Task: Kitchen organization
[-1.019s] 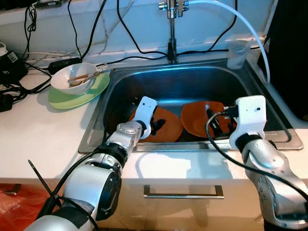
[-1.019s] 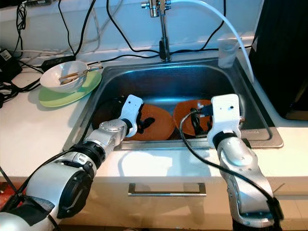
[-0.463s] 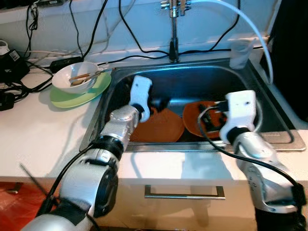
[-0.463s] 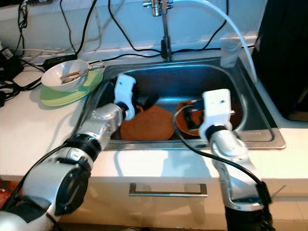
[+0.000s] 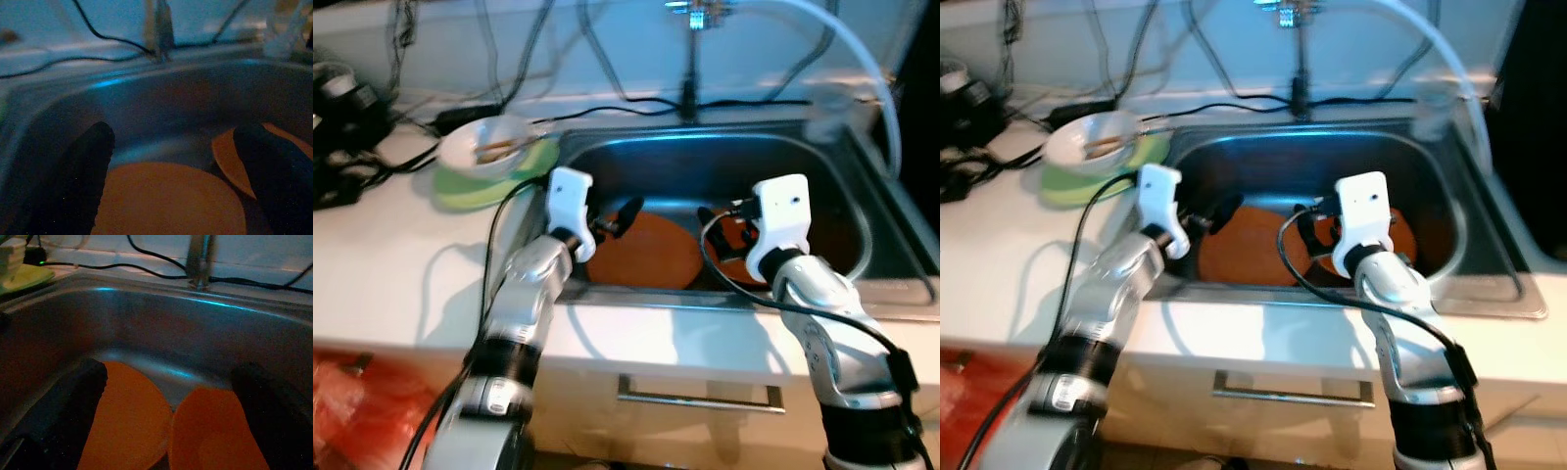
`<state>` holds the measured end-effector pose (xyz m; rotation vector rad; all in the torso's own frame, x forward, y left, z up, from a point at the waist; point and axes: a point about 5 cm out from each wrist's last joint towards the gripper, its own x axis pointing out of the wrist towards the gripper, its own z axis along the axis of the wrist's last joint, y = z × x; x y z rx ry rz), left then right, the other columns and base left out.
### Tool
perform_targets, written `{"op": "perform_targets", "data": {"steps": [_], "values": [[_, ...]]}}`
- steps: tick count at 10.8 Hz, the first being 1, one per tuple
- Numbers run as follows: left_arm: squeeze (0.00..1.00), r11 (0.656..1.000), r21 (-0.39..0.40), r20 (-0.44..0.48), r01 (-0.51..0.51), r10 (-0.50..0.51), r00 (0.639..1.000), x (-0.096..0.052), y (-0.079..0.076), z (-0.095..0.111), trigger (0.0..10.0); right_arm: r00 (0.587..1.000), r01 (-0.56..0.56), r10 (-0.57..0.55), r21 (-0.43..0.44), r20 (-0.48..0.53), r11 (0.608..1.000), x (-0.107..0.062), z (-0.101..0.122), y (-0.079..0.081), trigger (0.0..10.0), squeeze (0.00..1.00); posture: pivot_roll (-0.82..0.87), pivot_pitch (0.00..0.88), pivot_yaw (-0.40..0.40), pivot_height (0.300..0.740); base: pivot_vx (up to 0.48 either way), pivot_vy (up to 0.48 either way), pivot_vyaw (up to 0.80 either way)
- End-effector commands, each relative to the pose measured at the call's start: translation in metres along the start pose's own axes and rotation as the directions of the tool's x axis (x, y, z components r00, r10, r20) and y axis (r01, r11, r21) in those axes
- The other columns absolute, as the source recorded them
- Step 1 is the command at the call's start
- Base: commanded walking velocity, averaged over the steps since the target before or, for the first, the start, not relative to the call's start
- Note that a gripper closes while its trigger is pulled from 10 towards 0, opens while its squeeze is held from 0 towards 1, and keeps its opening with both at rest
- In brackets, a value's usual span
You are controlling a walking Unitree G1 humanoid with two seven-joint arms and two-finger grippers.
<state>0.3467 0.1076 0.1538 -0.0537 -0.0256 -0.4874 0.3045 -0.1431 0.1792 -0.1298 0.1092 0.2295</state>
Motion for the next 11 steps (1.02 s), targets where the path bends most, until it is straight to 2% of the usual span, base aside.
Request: {"op": "perform_targets", "data": {"steps": [1, 2, 3, 4, 6, 8, 11], "values": [[1.0, 0.999, 0.015, 0.01, -0.033, 0.033, 0.999, -0.005, 0.003, 0.002, 10.0, 0.999, -0.041, 0.041, 0.008, 0.032, 0.999, 0.004, 0.006, 0.006, 10.0, 0.44, -0.03, 0.0, 0.105, 0.74, 0.0, 0.0, 0.0], [1.0, 0.995, 0.016, 0.024, -0.097, 0.096, 0.995, -0.015, 0.005, -0.001, 10.0, 0.997, -0.066, 0.066, -0.001, 0.036, 0.998, 0.007, 0.007, 0.01, 10.0, 0.44, -0.03, 0.0, 0.094, 0.74, 0.0, 0.0, 0.0], [1.0, 0.994, 0.013, 0.015, -0.106, 0.106, 0.994, -0.018, 0.003, -0.002, 10.0, 0.996, -0.074, 0.074, -0.004, 0.04, 0.997, 0.008, 0.009, 0.012, 10.0, 0.44, -0.03, 0.0, 0.092, 0.74, 0.0, 0.0, 0.0], [0.0, 0.996, 0.027, -0.003, -0.087, 0.087, 0.996, -0.02, -0.003, -0.003, 10.0, 0.996, -0.077, 0.077, -0.007, 0.045, 0.997, 0.01, 0.01, 0.012, 10.0, 0.44, -0.03, 0.0, 0.094, 0.74, 0.0, 0.0, 0.0], [0.0, 0.998, 0.024, 0.001, -0.06, 0.06, 0.998, -0.016, -0.013, 0.003, 10.0, 0.996, -0.074, 0.075, -0.019, 0.058, 0.997, 0.01, 0.011, 0.011, 10.0, 0.44, -0.05, 0.0, 0.105, 0.74, 0.0, 0.0, 0.0], [0.0, 0.999, 0.016, 0.016, -0.049, 0.048, 0.999, -0.009, -0.018, 0.008, 10.0, 0.995, -0.077, 0.078, -0.023, 0.06, 0.997, 0.01, 0.01, 0.014, 10.0, 0.45, -0.06, 0.0, 0.103, 0.74, 0.0, 0.0, 0.0], [0.0, 0.999, 0.005, 0.006, -0.05, 0.05, 0.999, -0.007, -0.02, 0.008, 10.0, 0.995, -0.082, 0.084, -0.034, 0.062, 0.996, 0.011, 0.01, 0.016, 10.0, 0.45, -0.06, 0.0, 0.104, 0.74, 0.0, -0.085, 0.0]]}}
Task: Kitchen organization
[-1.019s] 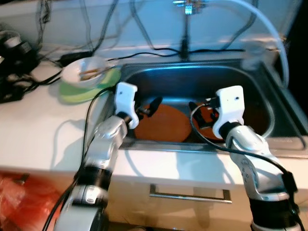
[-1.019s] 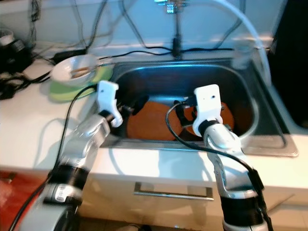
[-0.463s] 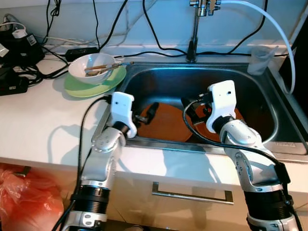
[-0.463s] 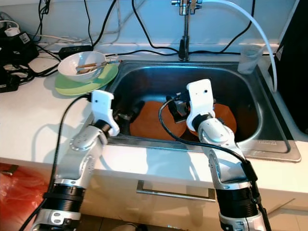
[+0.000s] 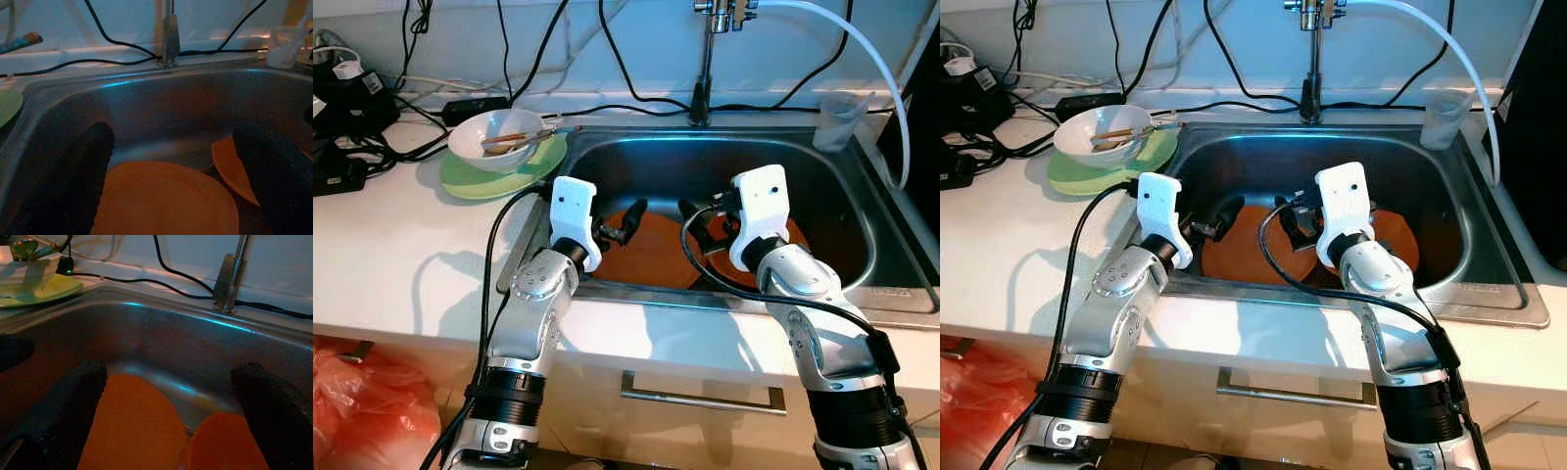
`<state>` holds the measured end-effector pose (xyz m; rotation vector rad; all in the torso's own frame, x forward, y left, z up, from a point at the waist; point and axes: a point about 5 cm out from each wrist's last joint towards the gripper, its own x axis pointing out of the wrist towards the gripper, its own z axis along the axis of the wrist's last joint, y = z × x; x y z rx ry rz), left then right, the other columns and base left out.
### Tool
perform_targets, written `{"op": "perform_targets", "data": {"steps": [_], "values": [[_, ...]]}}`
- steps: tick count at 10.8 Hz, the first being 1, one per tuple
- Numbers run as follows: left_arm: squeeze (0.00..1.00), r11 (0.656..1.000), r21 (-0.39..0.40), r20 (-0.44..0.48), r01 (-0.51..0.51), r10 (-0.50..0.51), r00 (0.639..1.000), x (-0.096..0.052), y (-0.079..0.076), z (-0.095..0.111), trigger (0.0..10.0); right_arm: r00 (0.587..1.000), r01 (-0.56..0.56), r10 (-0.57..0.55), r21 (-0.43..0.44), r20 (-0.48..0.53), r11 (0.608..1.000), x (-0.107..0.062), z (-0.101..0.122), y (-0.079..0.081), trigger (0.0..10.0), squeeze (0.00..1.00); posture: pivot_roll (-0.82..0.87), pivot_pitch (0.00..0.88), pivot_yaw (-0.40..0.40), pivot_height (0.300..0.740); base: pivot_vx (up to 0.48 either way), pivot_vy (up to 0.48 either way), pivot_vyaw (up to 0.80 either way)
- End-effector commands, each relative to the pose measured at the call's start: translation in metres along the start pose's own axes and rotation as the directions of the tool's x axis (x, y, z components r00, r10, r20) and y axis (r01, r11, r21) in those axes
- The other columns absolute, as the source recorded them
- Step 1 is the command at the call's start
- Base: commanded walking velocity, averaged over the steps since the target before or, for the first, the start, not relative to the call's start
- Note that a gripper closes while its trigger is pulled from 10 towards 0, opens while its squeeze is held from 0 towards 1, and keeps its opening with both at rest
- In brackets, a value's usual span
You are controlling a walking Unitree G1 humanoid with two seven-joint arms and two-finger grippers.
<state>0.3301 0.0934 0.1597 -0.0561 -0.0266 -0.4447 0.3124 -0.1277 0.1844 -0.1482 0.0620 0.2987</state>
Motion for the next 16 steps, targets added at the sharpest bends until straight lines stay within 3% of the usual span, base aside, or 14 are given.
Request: {"op": "perform_targets", "data": {"steps": [1, 16], "values": [[0.0, 1.0, 0.004, 0.0, -0.008, 0.008, 1.0, 0.0005, 0.0009, 0.0026, 10.0, 1.0, -0.017, 0.017, -0.005, 0.015, 1.0, 0.0011, 0.0019, 0.0026, 10.0, 0.45, -0.06, 0.0, 0.104, 0.74, 0.0, -0.251, 0.0], [0.0, 1.0, -0.004, -0.01, -0.01, 0.01, 1.0, 0.0028, 0.0013, 0.0021, 10.0, 1.0, -0.005, 0.005, -0.011, 0.016, 1.0, 0.0006, 0.0016, -0.0003, 10.0, 0.44, -0.07, 0.0, 0.106, 0.74, 0.0, -0.363, 0.0]]}}
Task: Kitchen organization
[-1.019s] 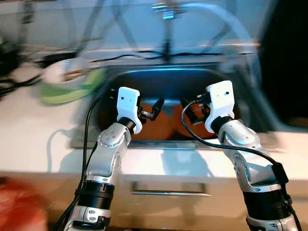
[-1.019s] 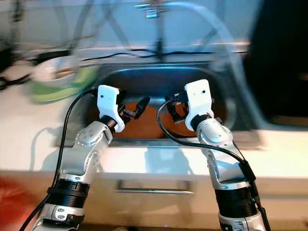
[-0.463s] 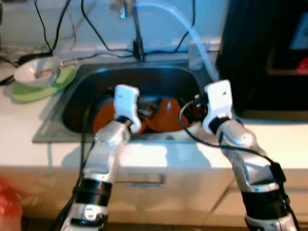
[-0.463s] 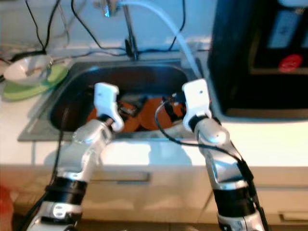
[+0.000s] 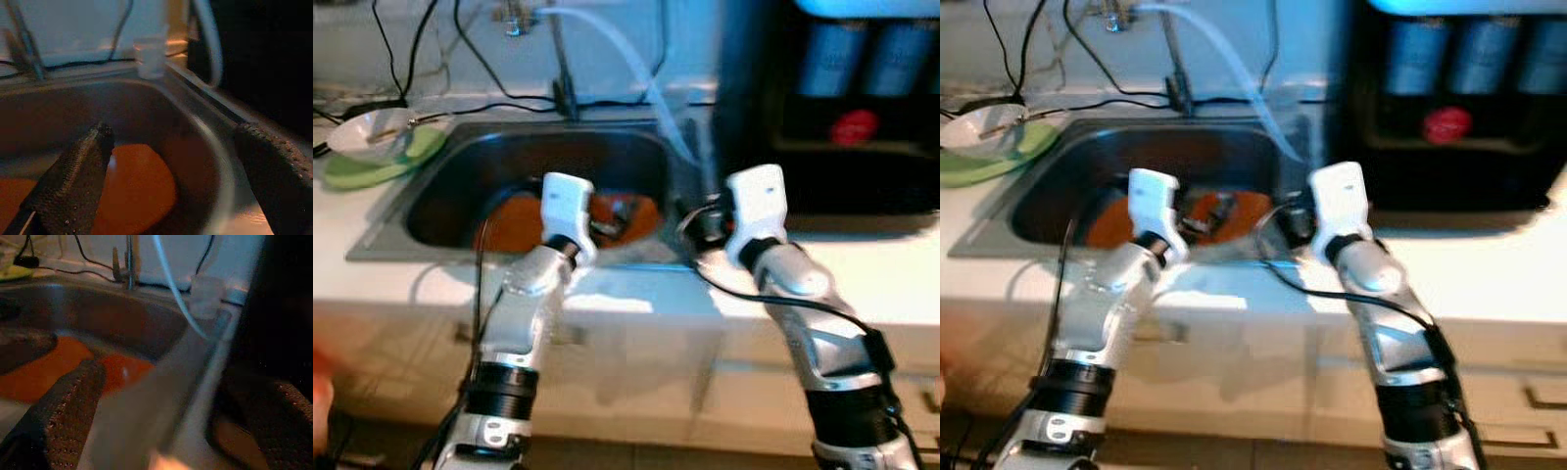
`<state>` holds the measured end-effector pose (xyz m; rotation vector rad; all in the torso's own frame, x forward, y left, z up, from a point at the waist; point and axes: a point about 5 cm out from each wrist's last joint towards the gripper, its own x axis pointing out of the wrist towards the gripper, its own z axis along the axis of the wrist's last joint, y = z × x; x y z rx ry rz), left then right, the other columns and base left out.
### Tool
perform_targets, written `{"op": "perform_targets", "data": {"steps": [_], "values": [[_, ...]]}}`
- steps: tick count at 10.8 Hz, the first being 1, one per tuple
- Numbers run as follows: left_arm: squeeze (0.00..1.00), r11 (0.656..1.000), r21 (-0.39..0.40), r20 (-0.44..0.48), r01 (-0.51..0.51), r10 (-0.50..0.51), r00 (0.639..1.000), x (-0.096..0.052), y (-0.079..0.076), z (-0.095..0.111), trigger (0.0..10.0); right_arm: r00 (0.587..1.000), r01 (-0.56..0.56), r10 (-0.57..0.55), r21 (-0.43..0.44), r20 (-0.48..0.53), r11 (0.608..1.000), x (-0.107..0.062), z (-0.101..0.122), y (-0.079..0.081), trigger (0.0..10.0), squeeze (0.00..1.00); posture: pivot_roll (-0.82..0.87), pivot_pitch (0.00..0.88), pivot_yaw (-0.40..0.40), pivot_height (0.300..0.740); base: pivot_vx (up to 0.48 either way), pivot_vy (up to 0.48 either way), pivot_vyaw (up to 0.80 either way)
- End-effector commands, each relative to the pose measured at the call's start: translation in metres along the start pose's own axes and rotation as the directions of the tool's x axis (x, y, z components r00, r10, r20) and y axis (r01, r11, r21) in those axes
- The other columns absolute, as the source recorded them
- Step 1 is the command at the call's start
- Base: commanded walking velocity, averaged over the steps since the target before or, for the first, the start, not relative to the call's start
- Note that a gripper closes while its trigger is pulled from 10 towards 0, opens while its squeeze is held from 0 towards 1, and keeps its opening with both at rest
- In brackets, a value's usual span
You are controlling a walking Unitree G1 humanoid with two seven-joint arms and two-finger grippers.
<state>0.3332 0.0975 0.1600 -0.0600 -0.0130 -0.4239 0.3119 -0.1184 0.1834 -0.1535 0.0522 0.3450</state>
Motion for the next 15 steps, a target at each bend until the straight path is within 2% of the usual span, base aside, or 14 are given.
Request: {"op": "perform_targets", "data": {"steps": [1, 3, 4, 9, 12, 15], "values": [[0.0, 1.0, 0.002, 0.002, 0.011, -0.011, 1.0, 0.002, -0.004, 0.002, 10.0, 0.999, 0.04, -0.04, -0.002, 0.004, 0.999, -0.002, 0.001, -0.009, 10.0, 0.44, -0.07, 0.0, 0.106, 0.74, 0.0, -0.371, 0.0], [0.0, 0.999, -0.03, -0.045, -0.016, 0.015, 0.999, 0.003, -0.002, -0.006, 10.0, 0.999, 0.039, -0.039, -0.005, -0.008, 0.999, -0.004, -0.002, -0.011, 10.0, 0.44, -0.07, 0.0, 0.098, 0.74, -0.311, 0.0, 0.0], [0.0, 1.0, -0.02, -0.048, -0.019, 0.018, 0.999, 0.003, 0.0, -0.006, 10.0, 0.999, 0.041, -0.041, -0.004, -0.008, 0.999, -0.004, -0.003, -0.011, 10.0, 0.44, -0.07, 0.0, 0.099, 0.74, 0.0, 0.0, 0.0], [0.0, 0.996, -0.087, 0.013, -0.007, 0.008, 1.0, 0.005, -0.001, 0.005, 10.0, 0.998, 0.054, -0.054, -0.003, -0.01, 0.999, -0.007, -0.004, -0.014, 10.0, 0.44, -0.08, 0.0, 0.102, 0.74, 0.0, 0.0, 0.0], [0.0, 0.993, -0.117, 0.007, 0.002, -0.001, 1.0, 0.006, -0.002, 0.004, 10.0, 0.998, 0.056, -0.056, -0.007, -0.011, 0.998, -0.007, -0.004, -0.014, 10.0, 0.44, -0.09, 0.0, 0.102, 0.74, 0.0, 0.0, 0.0], [0.0, 0.99, -0.138, -0.033, -0.033, 0.028, 0.999, 0.006, 0.001, -0.008, 10.0, 0.998, 0.054, -0.054, -0.009, -0.014, 0.999, -0.006, -0.005, -0.015, 10.0, 0.44, -0.09, 0.0, 0.101, 0.74, 0.0, 0.0, 0.0]]}}
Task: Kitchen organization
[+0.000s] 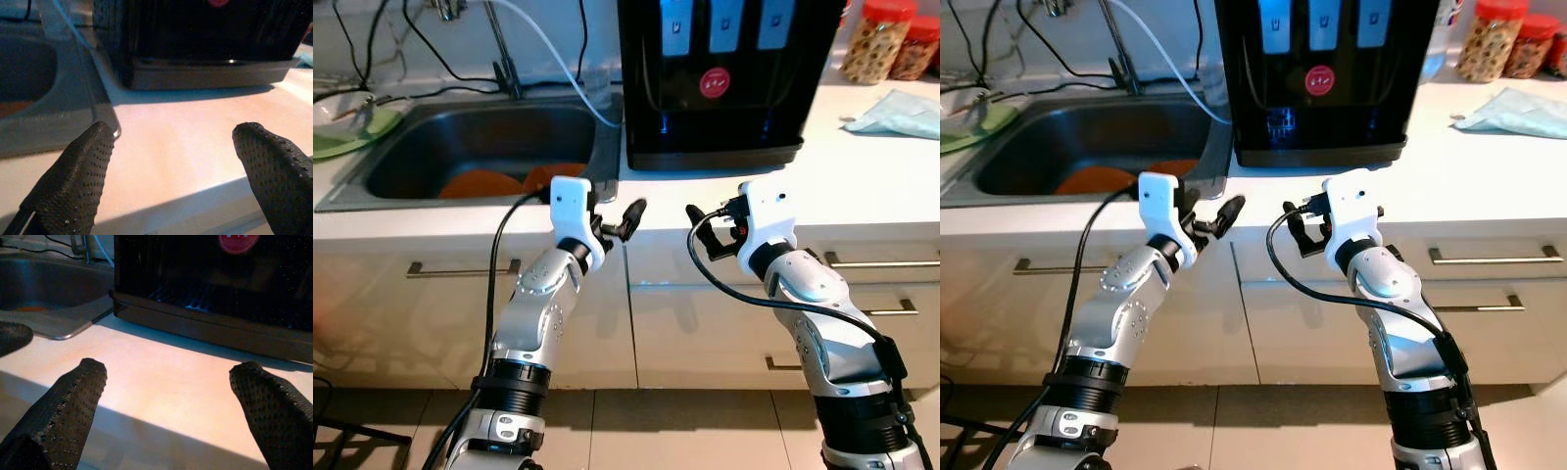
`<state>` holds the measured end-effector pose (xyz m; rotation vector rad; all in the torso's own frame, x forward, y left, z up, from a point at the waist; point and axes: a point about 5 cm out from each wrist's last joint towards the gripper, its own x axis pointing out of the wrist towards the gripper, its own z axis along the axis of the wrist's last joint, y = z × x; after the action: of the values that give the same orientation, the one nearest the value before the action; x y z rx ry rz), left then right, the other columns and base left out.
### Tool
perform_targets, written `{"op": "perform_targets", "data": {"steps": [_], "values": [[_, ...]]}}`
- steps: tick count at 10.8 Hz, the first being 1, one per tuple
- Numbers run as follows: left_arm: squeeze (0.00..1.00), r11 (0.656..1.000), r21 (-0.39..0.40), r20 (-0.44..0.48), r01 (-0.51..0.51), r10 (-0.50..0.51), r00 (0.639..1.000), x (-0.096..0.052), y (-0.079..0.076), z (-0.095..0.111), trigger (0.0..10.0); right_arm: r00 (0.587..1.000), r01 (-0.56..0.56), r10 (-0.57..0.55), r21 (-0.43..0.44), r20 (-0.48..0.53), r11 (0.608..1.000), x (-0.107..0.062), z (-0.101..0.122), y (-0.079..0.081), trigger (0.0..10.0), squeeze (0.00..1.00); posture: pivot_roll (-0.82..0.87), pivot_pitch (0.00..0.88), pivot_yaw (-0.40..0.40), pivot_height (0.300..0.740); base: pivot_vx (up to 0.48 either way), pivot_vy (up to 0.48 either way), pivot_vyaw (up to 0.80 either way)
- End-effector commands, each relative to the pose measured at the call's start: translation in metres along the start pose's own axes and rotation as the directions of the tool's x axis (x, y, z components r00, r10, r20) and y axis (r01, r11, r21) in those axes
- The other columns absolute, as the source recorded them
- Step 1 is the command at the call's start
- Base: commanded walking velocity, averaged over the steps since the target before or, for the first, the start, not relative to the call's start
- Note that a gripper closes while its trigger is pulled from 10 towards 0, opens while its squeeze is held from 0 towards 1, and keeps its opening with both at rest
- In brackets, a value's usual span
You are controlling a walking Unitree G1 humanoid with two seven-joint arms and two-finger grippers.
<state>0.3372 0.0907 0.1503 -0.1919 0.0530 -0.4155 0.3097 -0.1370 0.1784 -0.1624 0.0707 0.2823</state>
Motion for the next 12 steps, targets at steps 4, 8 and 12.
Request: {"op": "perform_targets", "data": {"steps": [4, 8, 12], "values": [[0.0, 1.0, -0.017, -0.008, -0.021, 0.021, 1.0, 0.001, 0.0057, 0.0003, 10.0, 1.0, -0.011, 0.011, -0.009, 0.016, 1.0, 0.0032, 0.005, 0.0015, 10.0, 0.44, -0.09, 0.0, 0.097, 0.74, 0.0, 0.357, 0.0], [0.0, 1.0, -0.012, -0.022, -0.015, 0.015, 1.0, 0.0016, 0.0052, -0.0013, 10.0, 1.0, -0.005, 0.005, -0.006, 0.017, 1.0, 0.0038, 0.0044, 0.0018, 10.0, 0.44, -0.09, 0.0, 0.104, 0.74, 0.0, 0.478, 0.0], [0.0, 1.0, -0.006, -0.04, -0.012, 0.011, 0.999, 0.0015, 0.0043, -0.0062, 10.0, 1.0, 0.001, -0.001, 0.0, 0.013, 1.0, 0.004, 0.0014, 0.0024, 10.0, 0.44, -0.09, 0.0, 0.111, 0.74, 0.0, 0.12, 0.0]]}}
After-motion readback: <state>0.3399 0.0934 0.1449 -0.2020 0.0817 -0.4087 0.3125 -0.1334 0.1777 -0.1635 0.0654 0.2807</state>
